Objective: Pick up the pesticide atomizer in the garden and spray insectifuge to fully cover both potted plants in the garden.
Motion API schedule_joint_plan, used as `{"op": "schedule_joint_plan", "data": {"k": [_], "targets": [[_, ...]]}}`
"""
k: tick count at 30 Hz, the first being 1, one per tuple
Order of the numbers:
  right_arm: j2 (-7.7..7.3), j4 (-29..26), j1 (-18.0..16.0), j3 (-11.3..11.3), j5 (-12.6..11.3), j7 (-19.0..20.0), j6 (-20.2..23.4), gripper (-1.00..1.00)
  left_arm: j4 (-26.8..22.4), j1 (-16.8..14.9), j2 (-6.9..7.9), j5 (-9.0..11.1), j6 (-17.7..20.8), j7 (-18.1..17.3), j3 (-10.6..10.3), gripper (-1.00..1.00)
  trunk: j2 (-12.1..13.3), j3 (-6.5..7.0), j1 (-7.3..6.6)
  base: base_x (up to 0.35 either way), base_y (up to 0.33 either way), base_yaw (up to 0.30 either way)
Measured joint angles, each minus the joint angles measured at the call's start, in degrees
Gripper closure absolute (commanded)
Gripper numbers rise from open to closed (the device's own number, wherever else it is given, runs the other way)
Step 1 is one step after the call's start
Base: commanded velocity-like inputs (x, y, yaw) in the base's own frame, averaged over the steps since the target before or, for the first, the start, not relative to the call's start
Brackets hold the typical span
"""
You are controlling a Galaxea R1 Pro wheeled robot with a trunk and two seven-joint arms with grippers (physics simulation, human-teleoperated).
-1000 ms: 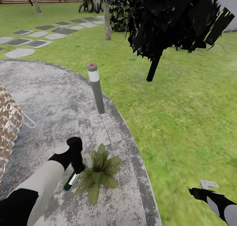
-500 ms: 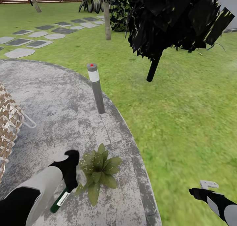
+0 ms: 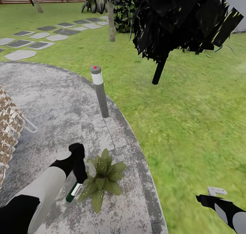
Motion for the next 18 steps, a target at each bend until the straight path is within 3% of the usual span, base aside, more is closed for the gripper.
{"op": "schedule_joint_plan", "data": {"k": [9,18], "targets": [[-0.03,-0.01,0.0,-0.01,0.0,0.0,-0.03,-1.0,-0.72,-0.27,-0.83,-0.17,-0.04,-0.81,-0.24,1.0,0.0,0.0,0.0,0.0,0.0,0.0],[-0.03,0.03,0.0,-0.02,0.0,0.0,0.01,-1.0,0.47,0.14,-0.68,-0.42,-3.76,-0.8,-0.45,1.0,0.0,0.0,0.0,0.0,0.0,0.0]]}}
